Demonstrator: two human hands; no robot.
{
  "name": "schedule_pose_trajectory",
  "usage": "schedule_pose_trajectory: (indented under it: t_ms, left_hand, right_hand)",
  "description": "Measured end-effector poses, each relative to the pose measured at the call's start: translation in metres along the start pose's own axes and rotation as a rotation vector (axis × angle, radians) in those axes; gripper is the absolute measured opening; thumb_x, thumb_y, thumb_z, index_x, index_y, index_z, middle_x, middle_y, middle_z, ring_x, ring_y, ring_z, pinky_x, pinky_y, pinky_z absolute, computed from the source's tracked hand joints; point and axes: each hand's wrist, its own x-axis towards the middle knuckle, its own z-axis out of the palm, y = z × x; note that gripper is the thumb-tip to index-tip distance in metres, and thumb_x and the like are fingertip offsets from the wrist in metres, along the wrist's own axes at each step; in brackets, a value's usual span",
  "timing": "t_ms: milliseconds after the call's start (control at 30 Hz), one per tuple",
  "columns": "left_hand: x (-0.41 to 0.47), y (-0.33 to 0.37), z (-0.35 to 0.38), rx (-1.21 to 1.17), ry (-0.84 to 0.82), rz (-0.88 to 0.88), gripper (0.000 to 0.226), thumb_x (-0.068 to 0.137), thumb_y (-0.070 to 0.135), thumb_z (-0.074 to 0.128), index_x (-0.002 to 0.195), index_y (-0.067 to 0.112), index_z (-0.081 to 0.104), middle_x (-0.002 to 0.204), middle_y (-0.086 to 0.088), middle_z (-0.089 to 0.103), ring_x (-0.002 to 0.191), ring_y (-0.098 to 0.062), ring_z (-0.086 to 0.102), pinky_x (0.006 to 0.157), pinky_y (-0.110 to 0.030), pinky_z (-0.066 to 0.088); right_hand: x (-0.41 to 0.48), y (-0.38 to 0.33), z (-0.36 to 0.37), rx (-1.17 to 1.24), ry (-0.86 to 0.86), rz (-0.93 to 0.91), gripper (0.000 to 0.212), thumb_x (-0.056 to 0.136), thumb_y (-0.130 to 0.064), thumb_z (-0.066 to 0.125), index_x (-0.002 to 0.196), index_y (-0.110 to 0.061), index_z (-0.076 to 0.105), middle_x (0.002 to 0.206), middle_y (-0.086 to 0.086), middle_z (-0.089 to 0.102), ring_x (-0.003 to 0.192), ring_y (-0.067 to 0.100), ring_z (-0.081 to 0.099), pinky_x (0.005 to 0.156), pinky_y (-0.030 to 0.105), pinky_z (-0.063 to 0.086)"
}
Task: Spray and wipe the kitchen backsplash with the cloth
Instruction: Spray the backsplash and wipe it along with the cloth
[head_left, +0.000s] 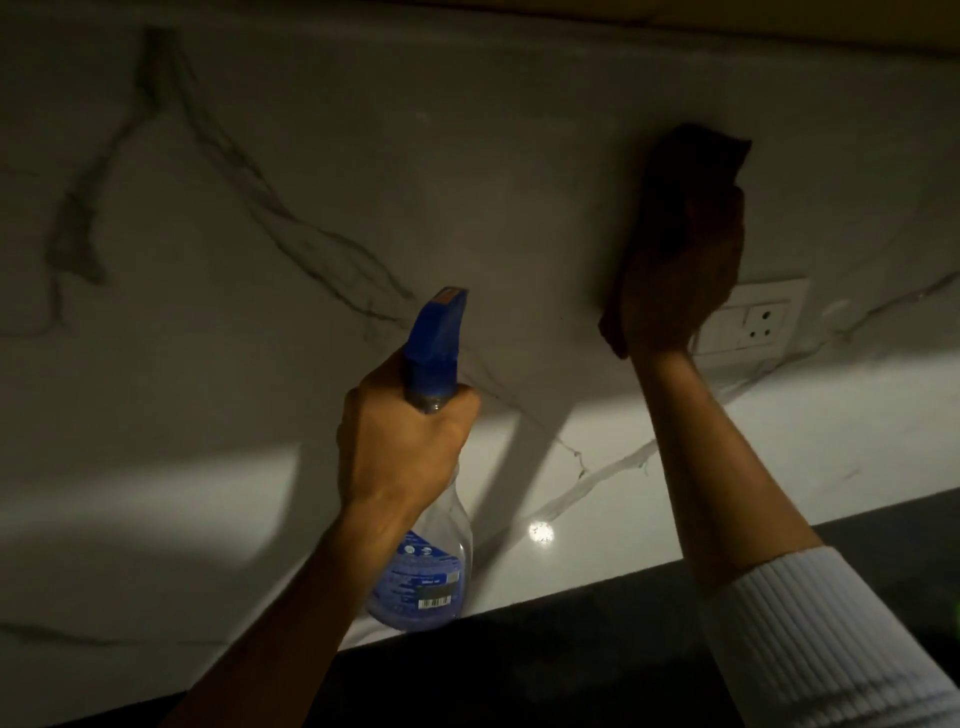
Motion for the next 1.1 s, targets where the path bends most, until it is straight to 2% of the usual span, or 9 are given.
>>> schedule_pose_trajectory:
  t_ms: [167, 267, 333, 433, 600, 700, 867, 1033, 1100]
  left_hand:
    - [0.006, 0.004, -0.001, 0.024, -0.003, -0.017, 0.018, 0.06, 0.037, 0.058, 0.059, 0.02, 0.054, 0.053, -0.008, 0.061, 0.053, -0.033, 0.063, 0.056, -0.049, 0.058]
    - [0.011, 0.007, -0.001, 0.056, 0.01, -0.028, 0.016, 0.06, 0.034, 0.057, 0.056, 0.019, 0.051, 0.053, -0.009, 0.061, 0.051, -0.03, 0.061, 0.054, -0.042, 0.054]
    - [0.012, 0.007, -0.004, 0.043, 0.009, -0.03, 0.017, 0.06, 0.03, 0.057, 0.058, 0.014, 0.051, 0.054, -0.014, 0.06, 0.052, -0.036, 0.062, 0.054, -0.049, 0.057]
    - [0.013, 0.005, -0.011, 0.04, 0.032, -0.038, 0.015, 0.059, 0.028, 0.057, 0.058, 0.015, 0.052, 0.055, -0.016, 0.061, 0.053, -0.039, 0.062, 0.056, -0.056, 0.056]
    - [0.014, -0.002, -0.025, 0.012, 0.03, -0.088, 0.017, 0.059, 0.029, 0.059, 0.071, 0.016, 0.058, 0.059, -0.014, 0.064, 0.057, -0.04, 0.064, 0.06, -0.056, 0.058]
    - [0.016, -0.006, -0.031, 0.037, 0.031, -0.137, 0.014, 0.057, 0.029, 0.056, 0.056, 0.017, 0.05, 0.059, -0.019, 0.063, 0.06, -0.043, 0.065, 0.059, -0.054, 0.056]
    - [0.015, -0.005, -0.035, 0.034, 0.046, -0.16, 0.012, 0.059, 0.027, 0.058, 0.064, 0.016, 0.055, 0.063, -0.018, 0.065, 0.062, -0.042, 0.066, 0.061, -0.052, 0.058]
    - [0.014, -0.007, -0.049, 0.035, 0.075, -0.165, 0.013, 0.057, 0.027, 0.056, 0.055, 0.018, 0.047, 0.052, -0.011, 0.055, 0.053, -0.037, 0.059, 0.056, -0.051, 0.056]
    - [0.01, -0.01, -0.055, 0.063, 0.069, -0.161, 0.014, 0.058, 0.03, 0.056, 0.056, 0.018, 0.049, 0.054, -0.013, 0.061, 0.055, -0.038, 0.063, 0.057, -0.051, 0.056]
  right_hand:
    - [-0.056, -0.017, -0.01, -0.084, -0.371, -0.44, 0.028, 0.085, -0.007, 0.068, 0.113, -0.009, 0.069, 0.115, 0.017, 0.066, 0.099, 0.042, 0.062, 0.075, 0.044, 0.057]
    - [-0.037, -0.026, -0.002, -0.092, -0.377, -0.699, 0.025, 0.085, -0.01, 0.067, 0.11, -0.007, 0.07, 0.113, 0.018, 0.068, 0.096, 0.042, 0.064, 0.074, 0.042, 0.056]
    - [-0.016, -0.026, 0.006, -0.092, -0.248, -0.567, 0.023, 0.087, -0.008, 0.062, 0.108, -0.006, 0.071, 0.11, 0.019, 0.068, 0.09, 0.04, 0.065, 0.075, 0.03, 0.053]
    - [-0.005, -0.023, 0.01, 0.01, -0.076, -0.108, 0.026, 0.092, -0.012, 0.056, 0.114, -0.003, 0.066, 0.117, 0.021, 0.064, 0.101, 0.038, 0.061, 0.088, -0.001, 0.032]
    - [-0.066, -0.012, -0.004, -0.016, -0.076, 0.213, 0.04, 0.093, -0.032, 0.047, 0.126, -0.013, 0.061, 0.132, 0.008, 0.058, 0.116, 0.025, 0.056, 0.095, 0.03, 0.047]
    - [-0.116, -0.02, -0.019, -0.066, -0.312, 0.0, 0.037, 0.087, -0.009, 0.059, 0.123, -0.014, 0.063, 0.13, 0.012, 0.058, 0.113, 0.034, 0.054, 0.087, 0.034, 0.047]
    - [-0.093, -0.029, -0.01, -0.059, -0.399, -0.572, 0.03, 0.085, -0.01, 0.066, 0.115, -0.012, 0.068, 0.117, 0.015, 0.066, 0.102, 0.04, 0.062, 0.077, 0.042, 0.055]
    - [-0.085, -0.031, -0.001, -0.016, -0.3, -0.005, 0.04, 0.086, -0.007, 0.059, 0.124, -0.018, 0.062, 0.128, 0.011, 0.059, 0.113, 0.034, 0.054, 0.091, 0.035, 0.046]
    - [-0.106, -0.036, -0.004, 0.0, -0.362, 0.056, 0.044, 0.084, -0.001, 0.059, 0.125, -0.015, 0.061, 0.13, 0.013, 0.057, 0.115, 0.034, 0.052, 0.093, 0.038, 0.047]
